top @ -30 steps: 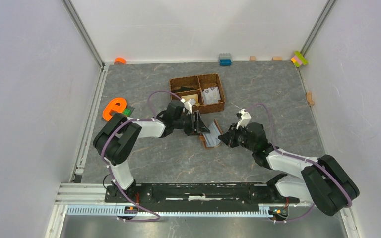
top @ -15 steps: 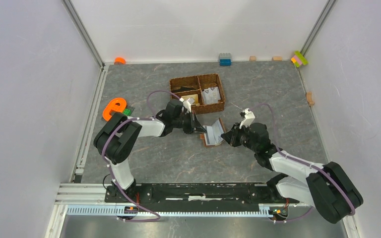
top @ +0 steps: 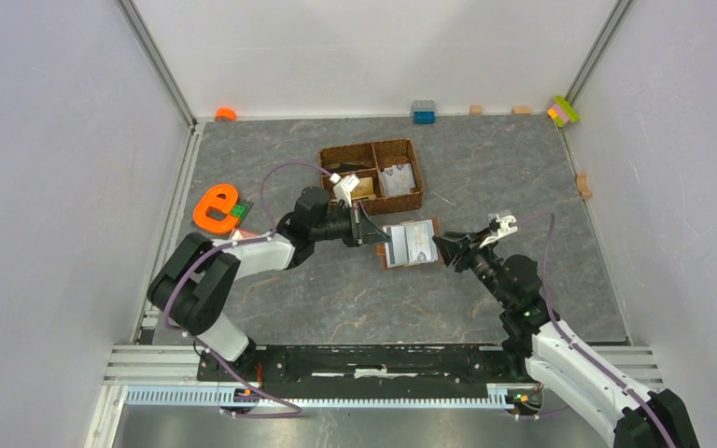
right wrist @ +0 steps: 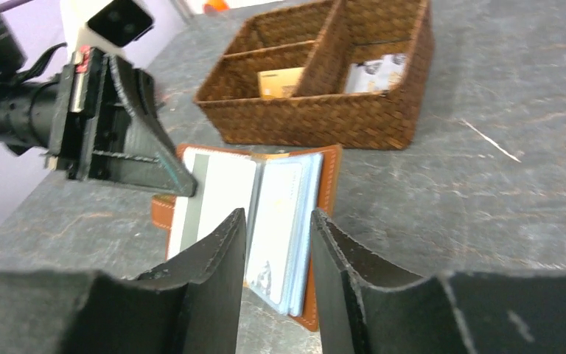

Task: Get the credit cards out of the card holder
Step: Pick up the card holder from the center of the board.

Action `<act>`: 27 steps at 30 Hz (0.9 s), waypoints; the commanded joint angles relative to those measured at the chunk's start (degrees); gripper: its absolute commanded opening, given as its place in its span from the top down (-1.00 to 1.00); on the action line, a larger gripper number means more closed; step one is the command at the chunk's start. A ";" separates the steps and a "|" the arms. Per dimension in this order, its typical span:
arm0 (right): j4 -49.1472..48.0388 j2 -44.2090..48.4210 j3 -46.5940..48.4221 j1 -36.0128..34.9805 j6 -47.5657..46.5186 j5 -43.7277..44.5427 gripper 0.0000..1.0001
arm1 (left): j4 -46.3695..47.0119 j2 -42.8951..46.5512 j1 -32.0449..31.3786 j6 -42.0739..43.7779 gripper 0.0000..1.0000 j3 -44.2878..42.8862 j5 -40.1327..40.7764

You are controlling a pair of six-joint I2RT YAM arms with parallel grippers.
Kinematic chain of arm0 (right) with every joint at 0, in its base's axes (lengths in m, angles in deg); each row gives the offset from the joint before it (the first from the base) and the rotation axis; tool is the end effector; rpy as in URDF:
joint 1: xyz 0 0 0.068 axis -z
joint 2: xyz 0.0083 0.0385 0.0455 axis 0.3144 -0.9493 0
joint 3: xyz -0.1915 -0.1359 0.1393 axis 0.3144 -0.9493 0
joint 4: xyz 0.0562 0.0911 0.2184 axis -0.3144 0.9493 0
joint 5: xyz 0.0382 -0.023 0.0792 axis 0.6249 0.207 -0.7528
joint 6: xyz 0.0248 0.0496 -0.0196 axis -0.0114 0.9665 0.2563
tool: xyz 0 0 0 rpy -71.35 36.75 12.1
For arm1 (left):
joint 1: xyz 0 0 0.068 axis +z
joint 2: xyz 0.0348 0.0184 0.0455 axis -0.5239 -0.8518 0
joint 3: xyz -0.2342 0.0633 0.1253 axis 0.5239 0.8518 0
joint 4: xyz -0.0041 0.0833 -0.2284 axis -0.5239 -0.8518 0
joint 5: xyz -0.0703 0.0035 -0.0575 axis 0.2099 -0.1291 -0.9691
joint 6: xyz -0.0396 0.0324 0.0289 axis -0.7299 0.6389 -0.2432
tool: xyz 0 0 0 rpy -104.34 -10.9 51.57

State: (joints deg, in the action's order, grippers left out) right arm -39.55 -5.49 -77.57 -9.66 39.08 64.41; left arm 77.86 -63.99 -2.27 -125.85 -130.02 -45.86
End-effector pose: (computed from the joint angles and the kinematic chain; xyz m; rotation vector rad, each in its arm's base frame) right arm 0.1341 0.0737 0.2139 -0.0637 1.6651 0.7628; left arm 0.2521 -0.1996 0.2014 0.2738 2.1802 -1.4668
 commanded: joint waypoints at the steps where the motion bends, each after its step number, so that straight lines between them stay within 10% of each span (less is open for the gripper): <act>1: -13.27 -1.23 -2.68 -0.03 -0.69 -11.16 0.22 | 7.46 4.33 -0.42 -1.68 0.96 1.29 -2.24; 13: -17.47 -15.83 1.60 -0.05 4.33 -23.51 0.49 | 10.34 9.16 -2.37 -1.60 0.96 2.45 -3.53; 27: -21.15 -12.62 0.71 3.06 8.45 -29.12 0.48 | 14.77 13.38 -5.01 -0.61 0.96 4.04 -5.32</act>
State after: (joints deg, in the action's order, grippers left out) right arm -54.19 -18.84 -77.03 -8.17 44.48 38.47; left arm 86.21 -52.95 -6.49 -125.85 -126.26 -47.42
